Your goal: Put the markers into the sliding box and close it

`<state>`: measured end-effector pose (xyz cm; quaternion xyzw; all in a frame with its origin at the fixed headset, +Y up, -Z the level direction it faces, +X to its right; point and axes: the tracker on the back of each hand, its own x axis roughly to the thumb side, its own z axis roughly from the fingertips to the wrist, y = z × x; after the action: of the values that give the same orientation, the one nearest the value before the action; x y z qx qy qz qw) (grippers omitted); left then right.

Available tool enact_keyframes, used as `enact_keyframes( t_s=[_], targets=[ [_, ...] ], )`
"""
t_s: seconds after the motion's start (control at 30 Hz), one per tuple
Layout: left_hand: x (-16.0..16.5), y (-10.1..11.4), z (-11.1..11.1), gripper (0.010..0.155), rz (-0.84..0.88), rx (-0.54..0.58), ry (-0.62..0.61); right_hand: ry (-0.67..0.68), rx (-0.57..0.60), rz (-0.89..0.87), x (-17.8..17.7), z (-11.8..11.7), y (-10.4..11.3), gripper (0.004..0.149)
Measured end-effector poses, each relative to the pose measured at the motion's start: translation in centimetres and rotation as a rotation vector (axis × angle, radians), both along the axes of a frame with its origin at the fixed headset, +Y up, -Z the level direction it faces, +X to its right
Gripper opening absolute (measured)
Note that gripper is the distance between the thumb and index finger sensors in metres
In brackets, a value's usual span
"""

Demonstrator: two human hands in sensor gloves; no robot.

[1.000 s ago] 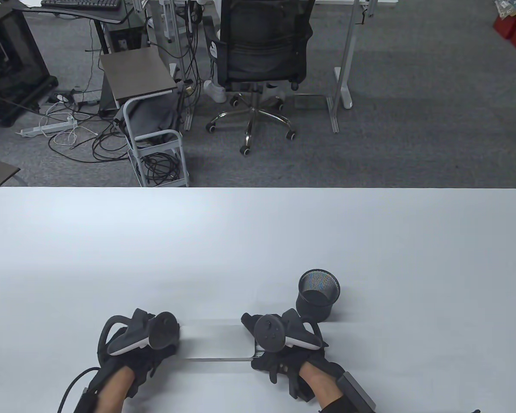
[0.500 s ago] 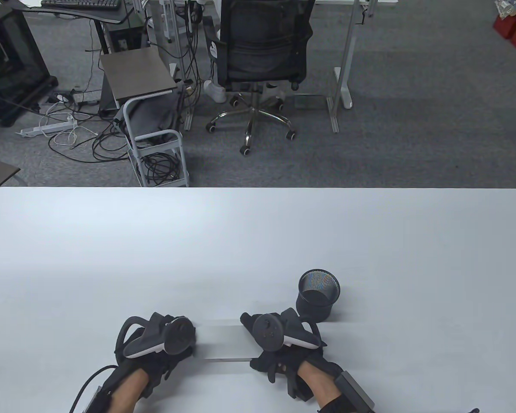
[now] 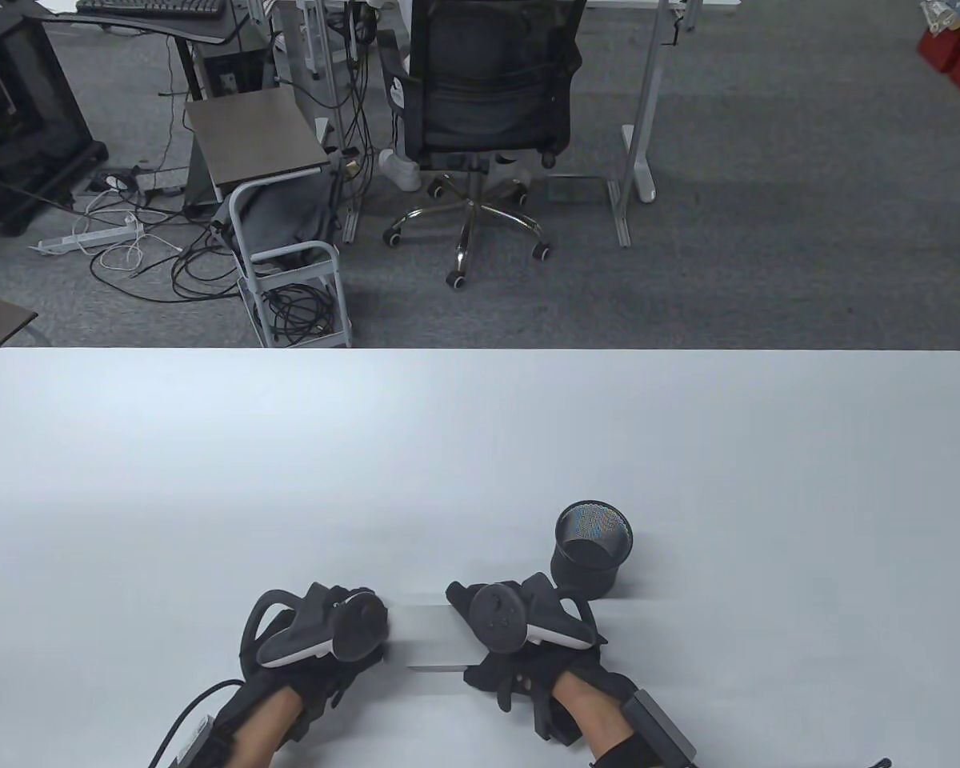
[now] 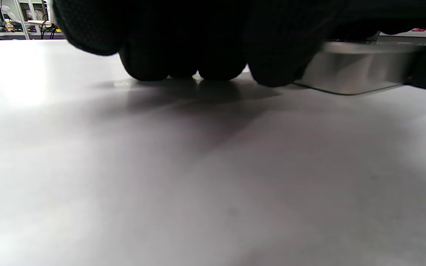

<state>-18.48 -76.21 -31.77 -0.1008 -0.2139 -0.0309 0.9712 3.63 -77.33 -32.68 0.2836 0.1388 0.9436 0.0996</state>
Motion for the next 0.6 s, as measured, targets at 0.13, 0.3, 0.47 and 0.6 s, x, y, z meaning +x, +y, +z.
enact_keyframes(
  t_s=[0.13,0.3,0.47,0.6],
  targets=[
    [0.5,-0.1,0.0,0.069,0.001,0.003,-0.005,0.001,-0.001,-0.001,0.0,0.0,0.0,0.064],
    [0.9,-0.2,0.1,0.071,0.007,0.008,-0.012,0.001,-0.004,-0.002,0.0,0.0,0.0,0.064],
    [1.5,-0.3,0.3,0.072,-0.001,0.016,-0.025,0.000,-0.005,-0.005,0.0,0.0,-0.1,0.065],
    [1.6,-0.2,0.3,0.073,-0.015,0.027,-0.033,0.001,-0.003,-0.005,-0.1,0.0,-0.1,0.065]
  ],
)
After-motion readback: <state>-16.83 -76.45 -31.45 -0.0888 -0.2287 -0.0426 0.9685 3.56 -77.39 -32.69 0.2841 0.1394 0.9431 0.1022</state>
